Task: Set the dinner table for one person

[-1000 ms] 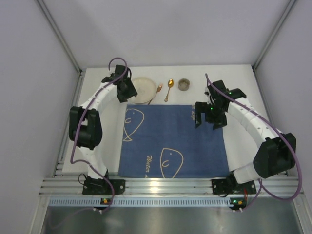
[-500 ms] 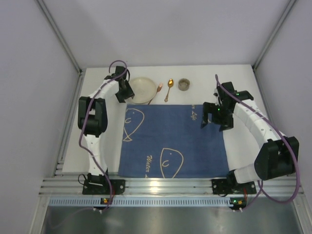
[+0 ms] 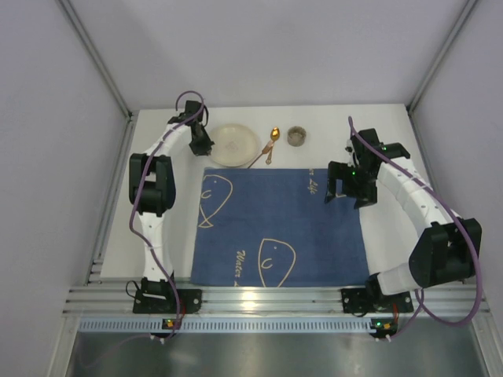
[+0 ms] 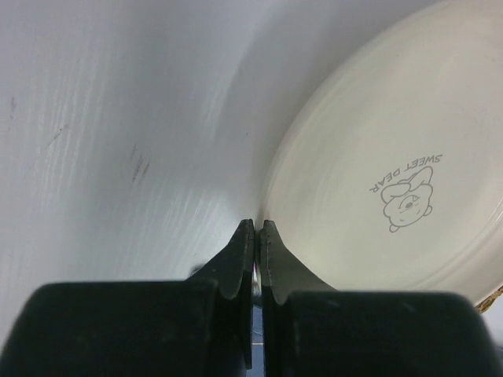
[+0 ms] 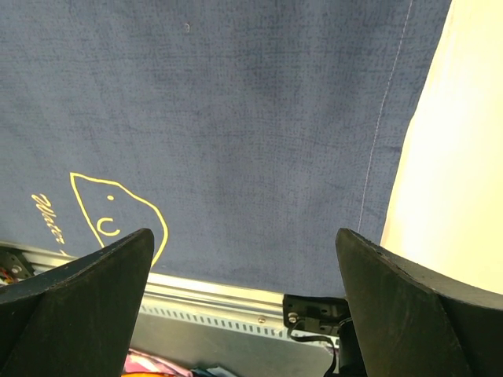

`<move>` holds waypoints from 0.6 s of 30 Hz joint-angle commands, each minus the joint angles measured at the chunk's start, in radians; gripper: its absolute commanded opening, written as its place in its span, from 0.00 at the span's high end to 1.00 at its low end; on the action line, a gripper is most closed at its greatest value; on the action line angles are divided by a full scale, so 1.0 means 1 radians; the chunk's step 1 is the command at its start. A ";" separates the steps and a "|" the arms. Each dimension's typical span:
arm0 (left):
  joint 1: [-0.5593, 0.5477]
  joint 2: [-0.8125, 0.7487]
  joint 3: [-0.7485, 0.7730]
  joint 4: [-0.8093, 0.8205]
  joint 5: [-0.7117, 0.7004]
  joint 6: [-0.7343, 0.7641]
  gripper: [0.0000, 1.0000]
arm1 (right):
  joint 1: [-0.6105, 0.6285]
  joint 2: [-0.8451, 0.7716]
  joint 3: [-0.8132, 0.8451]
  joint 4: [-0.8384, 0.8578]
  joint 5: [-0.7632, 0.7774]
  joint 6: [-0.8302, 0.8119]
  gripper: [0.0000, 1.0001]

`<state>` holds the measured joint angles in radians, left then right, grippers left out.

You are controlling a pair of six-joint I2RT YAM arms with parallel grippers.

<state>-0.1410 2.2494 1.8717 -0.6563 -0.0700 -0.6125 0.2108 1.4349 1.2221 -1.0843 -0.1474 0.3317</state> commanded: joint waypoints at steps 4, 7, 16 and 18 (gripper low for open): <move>0.030 -0.118 0.001 -0.014 -0.024 0.060 1.00 | -0.017 0.015 0.071 -0.003 -0.001 -0.019 0.00; 0.034 -0.209 -0.031 0.010 0.018 0.074 1.00 | -0.017 0.018 0.071 0.000 -0.007 -0.017 0.00; 0.006 -0.464 -0.160 0.057 0.229 0.088 1.00 | -0.017 0.009 0.060 0.004 -0.014 -0.023 0.00; -0.023 -0.513 -0.233 0.041 0.210 0.111 1.00 | -0.017 0.010 0.056 0.004 -0.014 -0.025 0.00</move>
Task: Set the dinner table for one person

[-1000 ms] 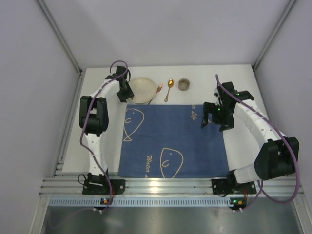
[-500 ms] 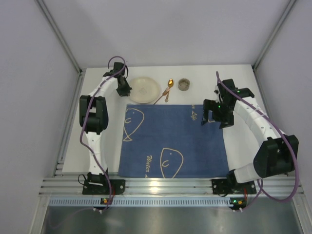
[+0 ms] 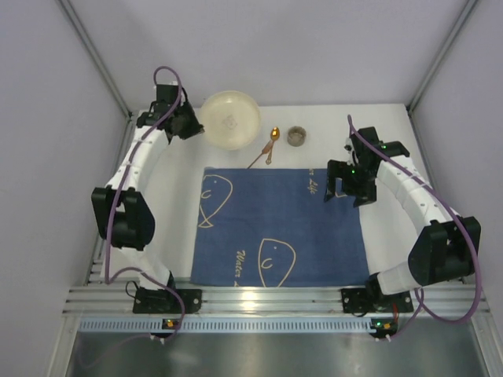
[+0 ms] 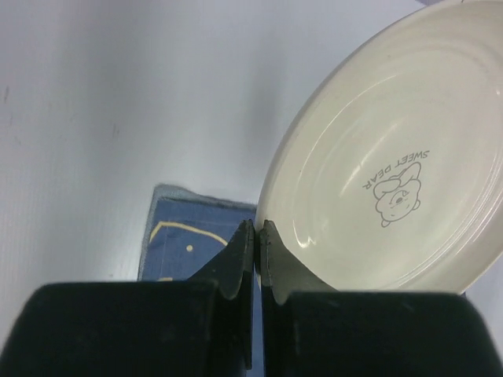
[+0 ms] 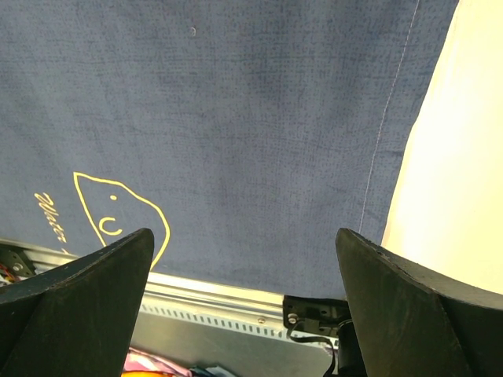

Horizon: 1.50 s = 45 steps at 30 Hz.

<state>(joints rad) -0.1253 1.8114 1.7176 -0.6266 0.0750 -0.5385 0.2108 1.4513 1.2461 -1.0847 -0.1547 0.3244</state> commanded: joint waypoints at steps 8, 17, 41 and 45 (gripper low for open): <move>-0.316 -0.259 -0.471 0.077 -0.004 -0.006 1.00 | -0.019 -0.031 0.032 0.008 0.015 0.005 0.00; -0.548 -0.256 -0.624 0.139 -0.060 -0.123 1.00 | -0.019 -0.068 -0.028 0.029 -0.022 0.007 0.00; -0.430 -0.242 -0.513 0.021 -0.227 -0.046 0.30 | -0.019 -0.147 -0.160 0.103 -0.037 0.061 0.00; -0.358 -0.166 -0.486 0.036 -0.210 -0.017 0.34 | -0.019 -0.134 -0.160 0.118 -0.049 0.062 0.00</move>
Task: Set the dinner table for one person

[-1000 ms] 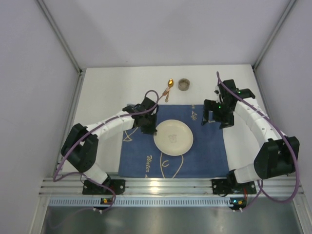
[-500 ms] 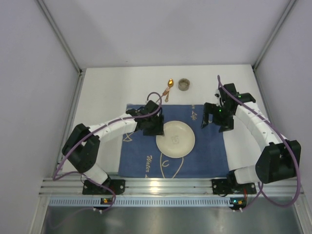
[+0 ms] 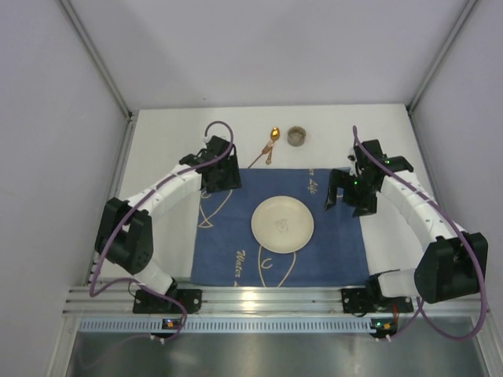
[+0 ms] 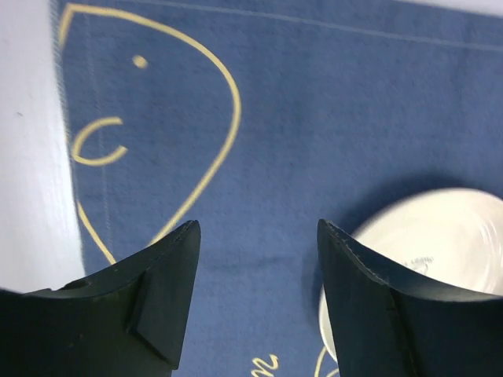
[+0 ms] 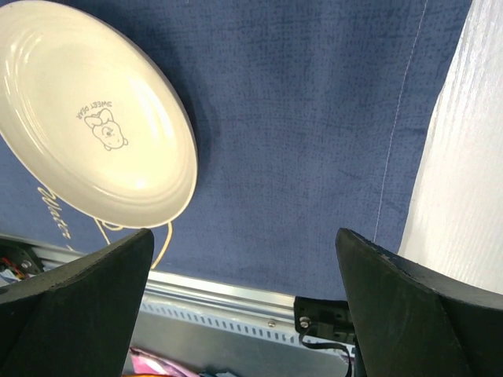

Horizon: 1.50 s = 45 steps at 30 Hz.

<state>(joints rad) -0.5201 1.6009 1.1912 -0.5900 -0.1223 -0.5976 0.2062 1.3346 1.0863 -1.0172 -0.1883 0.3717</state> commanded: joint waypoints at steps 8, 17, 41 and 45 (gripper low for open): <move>0.101 0.178 0.038 0.042 -0.019 0.101 0.37 | -0.014 0.028 0.032 0.055 -0.030 0.013 0.00; 0.187 0.215 -0.025 0.075 -0.025 0.113 0.38 | -0.022 0.043 0.023 0.054 -0.028 -0.002 0.00; 0.404 0.151 0.160 -0.027 0.033 0.251 0.37 | -0.051 0.130 0.086 0.052 -0.037 -0.022 0.00; 0.359 0.181 0.286 -0.007 0.116 0.286 0.19 | -0.051 0.138 0.095 0.049 -0.046 -0.022 0.00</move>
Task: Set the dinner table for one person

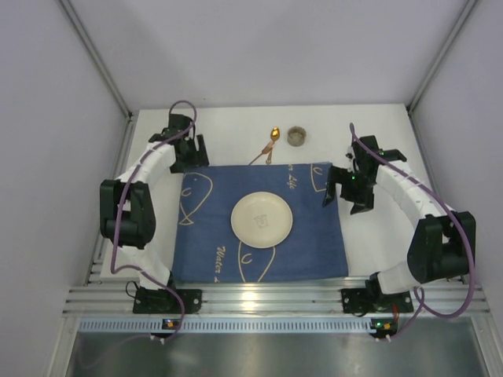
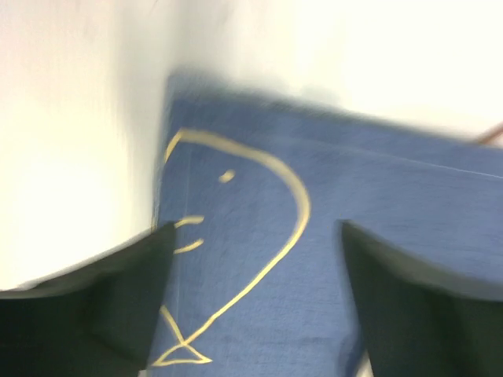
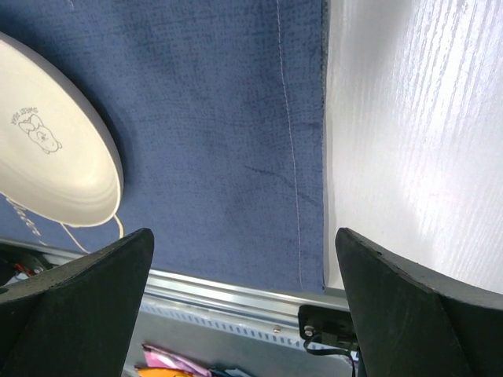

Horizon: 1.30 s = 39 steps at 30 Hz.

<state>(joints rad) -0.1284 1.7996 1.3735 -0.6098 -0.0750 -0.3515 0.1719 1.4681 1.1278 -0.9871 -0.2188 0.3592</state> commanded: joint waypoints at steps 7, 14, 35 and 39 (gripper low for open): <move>-0.221 0.284 0.530 -0.088 0.042 0.135 0.02 | -0.015 0.032 0.090 0.010 -0.016 -0.008 0.00; -0.335 0.529 0.831 -0.133 -0.022 0.112 0.08 | -0.020 0.012 0.063 0.001 -0.010 -0.008 0.00; -0.316 0.734 0.862 -0.127 -0.028 0.146 0.43 | -0.060 0.175 0.136 -0.001 -0.047 -0.039 0.00; -0.324 0.745 0.819 -0.131 -0.054 0.166 0.60 | -0.066 0.222 0.161 -0.005 -0.063 -0.040 0.00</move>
<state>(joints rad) -0.4484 2.5011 2.2223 -0.7238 -0.1143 -0.2161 0.1230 1.6611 1.2407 -0.9909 -0.2607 0.3347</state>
